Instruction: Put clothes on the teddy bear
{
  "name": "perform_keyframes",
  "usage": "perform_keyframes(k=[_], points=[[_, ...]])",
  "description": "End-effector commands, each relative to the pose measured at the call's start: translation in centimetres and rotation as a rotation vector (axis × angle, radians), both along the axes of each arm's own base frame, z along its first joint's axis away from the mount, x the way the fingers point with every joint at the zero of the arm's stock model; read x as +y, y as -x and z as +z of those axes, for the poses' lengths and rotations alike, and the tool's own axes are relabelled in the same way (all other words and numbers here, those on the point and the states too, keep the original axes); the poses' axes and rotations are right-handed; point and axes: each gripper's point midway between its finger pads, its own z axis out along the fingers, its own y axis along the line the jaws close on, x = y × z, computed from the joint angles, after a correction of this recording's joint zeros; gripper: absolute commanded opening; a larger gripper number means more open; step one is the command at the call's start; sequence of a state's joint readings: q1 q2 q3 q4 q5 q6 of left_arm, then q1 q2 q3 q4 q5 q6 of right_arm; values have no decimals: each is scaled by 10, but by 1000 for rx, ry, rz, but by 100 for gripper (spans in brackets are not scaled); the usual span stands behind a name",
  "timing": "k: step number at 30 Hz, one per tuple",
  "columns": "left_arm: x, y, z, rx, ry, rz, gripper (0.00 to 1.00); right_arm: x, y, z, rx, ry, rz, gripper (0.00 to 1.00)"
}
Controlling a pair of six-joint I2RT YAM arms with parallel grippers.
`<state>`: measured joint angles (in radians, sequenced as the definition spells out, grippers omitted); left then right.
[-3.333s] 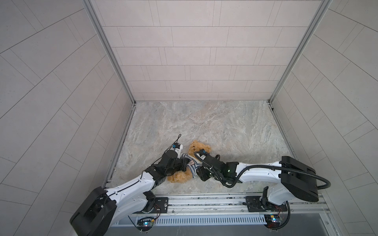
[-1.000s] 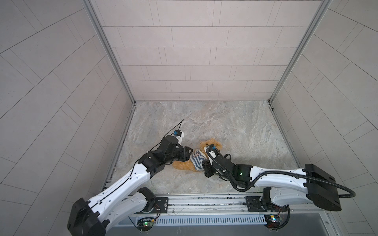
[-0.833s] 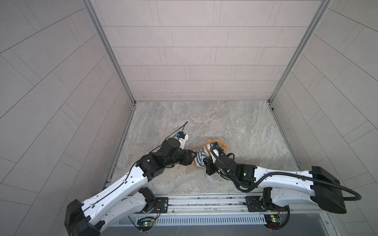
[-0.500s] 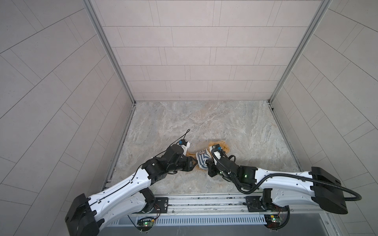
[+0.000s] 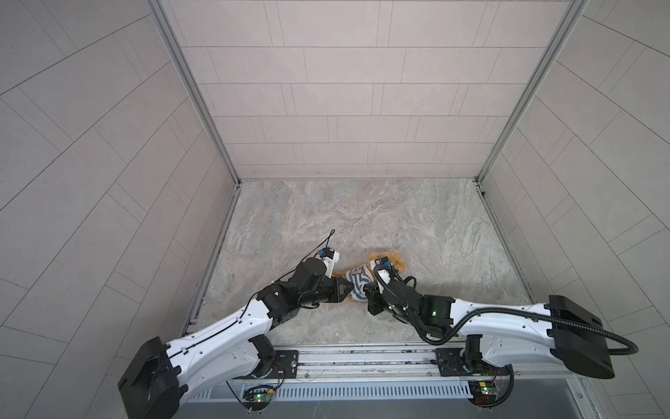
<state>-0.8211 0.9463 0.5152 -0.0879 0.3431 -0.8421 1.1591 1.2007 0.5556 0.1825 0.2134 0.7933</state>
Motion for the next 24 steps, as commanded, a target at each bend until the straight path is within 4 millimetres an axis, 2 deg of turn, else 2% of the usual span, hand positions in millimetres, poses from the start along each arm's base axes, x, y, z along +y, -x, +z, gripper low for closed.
perform_keyframes(k=[1, 3, 11, 18, 24], points=[[3, -1, -7, 1, -11, 12, 5, 4, 1, 17, -31, -48, -1, 0], [6, -2, -9, 3, -17, 22, 0, 4, 4, 18, -32, -45, 18, 0], [37, -15, -34, 29, -81, 89, 0, -11, 14, 23, -42, -69, 23, 0], [43, -18, -51, 37, -134, 87, 0, -13, 20, 32, -49, -105, 40, 0], [59, -23, -65, 40, -177, 115, 0, -14, 29, 35, -46, -101, 89, 0]])
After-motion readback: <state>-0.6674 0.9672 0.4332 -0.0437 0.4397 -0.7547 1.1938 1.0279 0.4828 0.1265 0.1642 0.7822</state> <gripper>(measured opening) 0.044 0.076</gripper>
